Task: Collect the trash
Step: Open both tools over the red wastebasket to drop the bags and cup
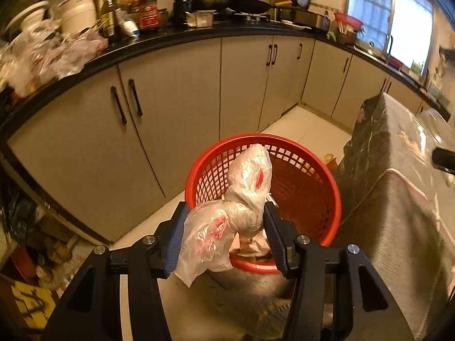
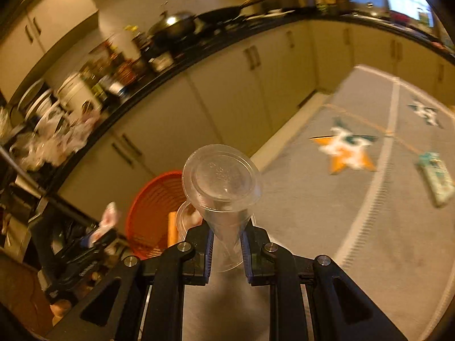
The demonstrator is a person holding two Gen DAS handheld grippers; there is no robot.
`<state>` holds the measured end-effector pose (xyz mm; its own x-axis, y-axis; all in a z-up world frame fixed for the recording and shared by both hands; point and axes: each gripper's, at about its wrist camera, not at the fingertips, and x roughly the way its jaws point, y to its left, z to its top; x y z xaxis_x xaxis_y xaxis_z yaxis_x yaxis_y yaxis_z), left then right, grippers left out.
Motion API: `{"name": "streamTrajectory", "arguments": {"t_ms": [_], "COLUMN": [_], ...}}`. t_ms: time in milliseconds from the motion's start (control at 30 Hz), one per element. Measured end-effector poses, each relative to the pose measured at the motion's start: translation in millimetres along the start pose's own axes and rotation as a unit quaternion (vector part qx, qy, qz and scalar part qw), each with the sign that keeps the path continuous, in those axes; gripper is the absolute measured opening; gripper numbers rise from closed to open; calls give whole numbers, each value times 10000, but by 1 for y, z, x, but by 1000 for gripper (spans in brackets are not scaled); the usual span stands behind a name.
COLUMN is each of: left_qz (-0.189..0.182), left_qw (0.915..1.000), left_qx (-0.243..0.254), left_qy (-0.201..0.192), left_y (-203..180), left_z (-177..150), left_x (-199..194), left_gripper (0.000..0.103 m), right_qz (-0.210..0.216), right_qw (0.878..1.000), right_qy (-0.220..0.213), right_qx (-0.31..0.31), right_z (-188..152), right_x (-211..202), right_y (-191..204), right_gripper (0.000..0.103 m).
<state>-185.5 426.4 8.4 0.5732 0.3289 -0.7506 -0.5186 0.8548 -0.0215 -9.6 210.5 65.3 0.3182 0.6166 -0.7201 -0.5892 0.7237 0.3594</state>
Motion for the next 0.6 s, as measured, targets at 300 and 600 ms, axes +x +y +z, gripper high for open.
{"name": "streamTrajectory", "arguments": {"t_ms": [300,600], "left_qz": [-69,-117], "left_qw": [9997,9996], "left_qx": [241,218], "left_qy": [71,114], "left_y": [-5,-6], "left_z": [23,32], "left_x": [33,50], "left_gripper": [51,52], "right_qz": [424,520], "right_qw": [9979,9948], "right_qy": [477,842], "right_qx": [-97,-247], "right_z": [9,4], "right_x": [82,125], "right_y": [45,59], "right_gripper": [19,23]}}
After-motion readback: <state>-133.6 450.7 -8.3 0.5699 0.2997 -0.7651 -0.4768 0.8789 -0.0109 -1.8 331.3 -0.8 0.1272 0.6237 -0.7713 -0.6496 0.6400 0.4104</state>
